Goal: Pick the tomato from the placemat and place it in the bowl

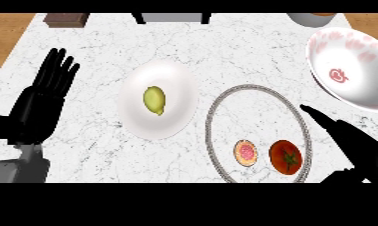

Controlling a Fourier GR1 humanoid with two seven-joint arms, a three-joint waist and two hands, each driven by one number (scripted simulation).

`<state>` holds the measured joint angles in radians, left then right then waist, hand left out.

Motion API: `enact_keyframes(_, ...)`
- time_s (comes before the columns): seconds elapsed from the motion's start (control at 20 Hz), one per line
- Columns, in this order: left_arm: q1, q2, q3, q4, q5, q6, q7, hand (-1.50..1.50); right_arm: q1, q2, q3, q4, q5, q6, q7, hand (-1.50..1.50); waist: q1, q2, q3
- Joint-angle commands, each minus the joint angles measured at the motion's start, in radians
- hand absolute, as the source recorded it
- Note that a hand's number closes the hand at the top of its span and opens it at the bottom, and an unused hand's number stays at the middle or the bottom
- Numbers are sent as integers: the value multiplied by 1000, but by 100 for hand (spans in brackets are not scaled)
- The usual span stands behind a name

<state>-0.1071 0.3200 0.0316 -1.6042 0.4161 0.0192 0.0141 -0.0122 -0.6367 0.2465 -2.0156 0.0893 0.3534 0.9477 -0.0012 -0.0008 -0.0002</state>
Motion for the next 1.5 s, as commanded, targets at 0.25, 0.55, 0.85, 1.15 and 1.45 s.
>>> enact_keyframes(0.25,-20,-22,42,16,-16,-18,23,0,96,126,77,41,322,-81,-147,-150,0,1,0)
enact_keyframes(0.55,-33,-27,68,8,-35,-53,48,0,99,172,12,157,378,-62,-274,-150,1,1,0)
enact_keyframes(0.85,-15,-53,79,4,-56,-65,28,0,146,180,-8,238,424,-38,-373,-150,0,1,0)
enact_keyframes(1.15,-49,-51,125,107,-69,-115,-27,0,-5,251,-51,332,429,38,-325,-150,1,2,0)
enact_keyframes(1.45,-76,-47,138,39,-46,-97,75,0,2,251,21,378,551,29,-421,150,2,1,0)
